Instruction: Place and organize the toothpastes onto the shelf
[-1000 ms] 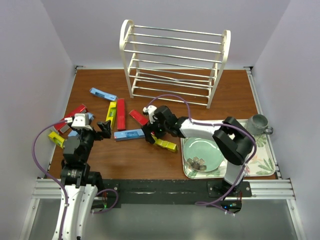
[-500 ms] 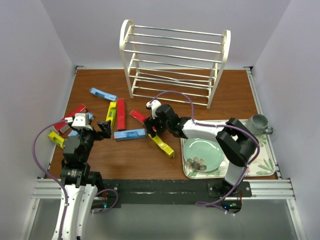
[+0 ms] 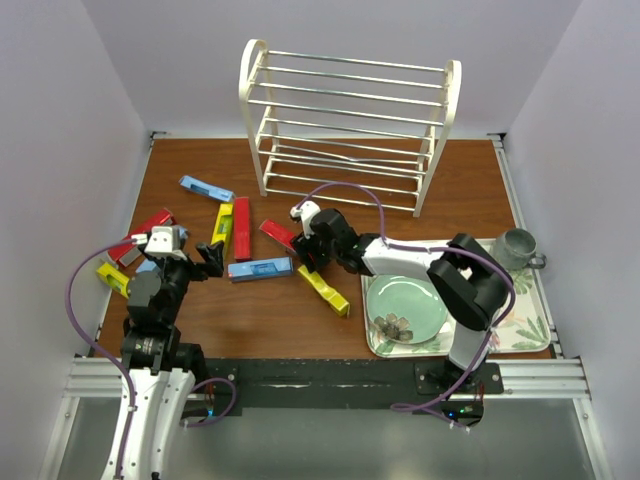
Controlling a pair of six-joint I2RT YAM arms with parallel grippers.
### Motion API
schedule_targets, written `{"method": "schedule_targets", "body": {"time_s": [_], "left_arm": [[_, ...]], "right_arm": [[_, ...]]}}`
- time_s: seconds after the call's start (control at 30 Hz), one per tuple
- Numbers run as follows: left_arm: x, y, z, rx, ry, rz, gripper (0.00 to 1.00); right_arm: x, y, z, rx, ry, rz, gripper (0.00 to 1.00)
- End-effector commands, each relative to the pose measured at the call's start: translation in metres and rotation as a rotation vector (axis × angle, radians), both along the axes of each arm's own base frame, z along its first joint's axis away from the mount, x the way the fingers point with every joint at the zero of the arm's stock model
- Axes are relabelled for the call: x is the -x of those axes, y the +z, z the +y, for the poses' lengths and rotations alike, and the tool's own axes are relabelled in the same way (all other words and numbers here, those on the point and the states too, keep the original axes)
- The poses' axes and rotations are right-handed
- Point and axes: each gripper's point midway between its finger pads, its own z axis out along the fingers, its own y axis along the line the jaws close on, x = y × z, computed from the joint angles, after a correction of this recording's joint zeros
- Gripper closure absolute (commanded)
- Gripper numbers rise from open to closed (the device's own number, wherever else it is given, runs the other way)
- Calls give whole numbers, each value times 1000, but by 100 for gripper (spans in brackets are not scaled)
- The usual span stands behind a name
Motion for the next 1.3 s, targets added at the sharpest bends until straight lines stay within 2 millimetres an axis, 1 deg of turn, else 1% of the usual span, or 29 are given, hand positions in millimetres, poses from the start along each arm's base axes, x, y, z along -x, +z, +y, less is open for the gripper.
{"method": "schedule_targets", "body": {"time_s": [0.0,0.23,0.3,0.4,0.43,0.5,0.53,0.63,0.87,0.93,1.07,1.27], "left_arm": [[-1,14,-4,-13,-21,-47,0],[0,15,-5,-13,-27,-47,0],[-1,14,-6,-13,-30,-44,0],[0,15,-7,-13,-34,-45,0],[-1,13,-7,-13,-34,-42,0],[-1,13,-8,-13,-37,-42,0],[0,13,-8,-13,-37,-44,0],[-1,13,-9,-13,-42,-42,0],[-1,12,-10,-15,-47,-37,0],[-1,13,-10,-15,-47,-41,0],[-1,12,-10,-15,-48,-38,0],[-1,11,-11,-15,-51,-35,0]], "right_arm": [[-5,5,1,-3,25,-16,36],[3,-5,-1,-1,45,7,36],[5,-4,0,-2,54,14,36],[10,4,3,-31,68,27,27],[11,7,4,-39,68,29,22],[11,13,3,-50,55,23,18],[11,15,1,-48,50,20,14],[9,22,0,-47,43,6,11],[-5,33,-3,-64,20,-15,11],[-6,36,-2,-70,28,-18,11],[-9,31,-5,-54,25,-16,12],[-14,27,-18,-50,0,-10,17]]}}
